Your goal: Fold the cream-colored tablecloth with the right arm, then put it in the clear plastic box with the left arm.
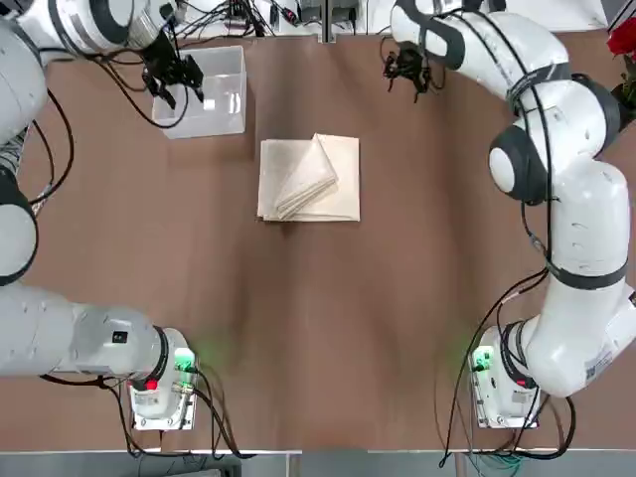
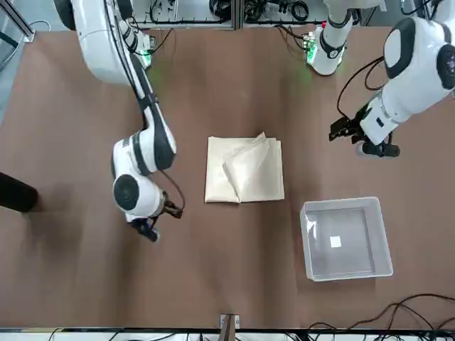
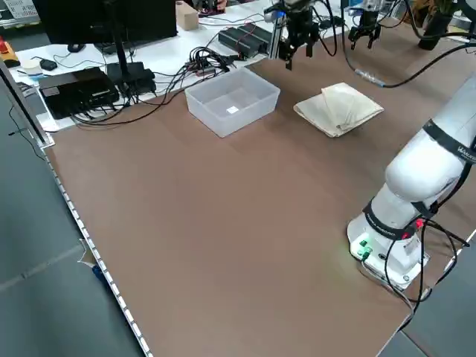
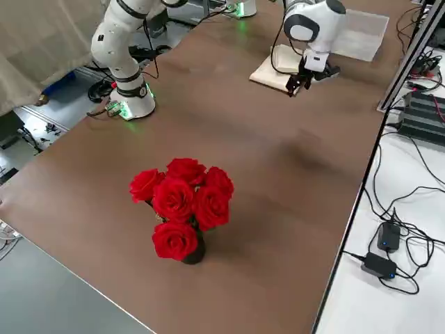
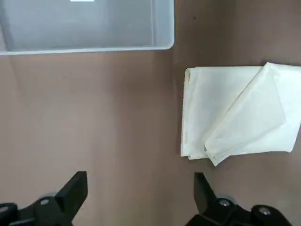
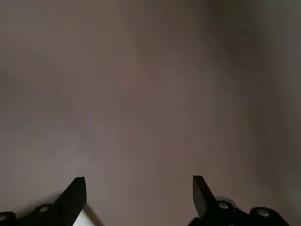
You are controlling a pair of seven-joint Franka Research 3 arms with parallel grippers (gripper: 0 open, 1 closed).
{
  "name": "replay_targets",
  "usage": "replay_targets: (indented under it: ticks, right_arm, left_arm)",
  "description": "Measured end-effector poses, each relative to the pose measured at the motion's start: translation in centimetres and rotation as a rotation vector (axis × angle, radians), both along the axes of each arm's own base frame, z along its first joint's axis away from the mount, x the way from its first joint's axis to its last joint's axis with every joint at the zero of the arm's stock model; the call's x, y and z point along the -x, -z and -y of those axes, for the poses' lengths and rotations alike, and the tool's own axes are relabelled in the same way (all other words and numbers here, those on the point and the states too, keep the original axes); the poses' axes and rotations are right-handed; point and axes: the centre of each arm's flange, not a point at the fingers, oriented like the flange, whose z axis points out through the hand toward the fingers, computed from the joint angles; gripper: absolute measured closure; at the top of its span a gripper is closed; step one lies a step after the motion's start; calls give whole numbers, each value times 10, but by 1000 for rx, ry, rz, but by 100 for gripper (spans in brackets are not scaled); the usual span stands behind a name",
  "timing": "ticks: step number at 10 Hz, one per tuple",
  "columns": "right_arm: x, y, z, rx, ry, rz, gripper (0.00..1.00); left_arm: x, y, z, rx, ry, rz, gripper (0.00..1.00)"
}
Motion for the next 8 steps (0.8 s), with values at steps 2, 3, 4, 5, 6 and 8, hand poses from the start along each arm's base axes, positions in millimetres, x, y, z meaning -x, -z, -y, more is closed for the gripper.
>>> replay_targets:
  ticks: [2, 3, 4, 5, 6, 8]
  right_arm:
    - [-14, -47, 46, 2, -60, -42, 0]
    - [-20, -76, 71, -11, -78, -43, 0]
    - [-25, -103, 97, -26, -90, -26, 0]
    - [-27, -125, 122, -33, -103, -12, 0]
    - [-25, -145, 145, -25, -118, -3, 0]
    - [-16, -183, 188, -10, -131, 10, 0]
  left_arm:
    - [14, 31, 33, 11, 7, 32, 0]
    - [20, 45, 46, 12, -1, 55, 0]
    - [24, 62, 61, 29, -9, 69, 0]
    - [27, 80, 74, 50, -15, 70, 0]
    - [26, 97, 87, 68, -19, 74, 0]
    - [25, 132, 108, 88, -22, 72, 0]
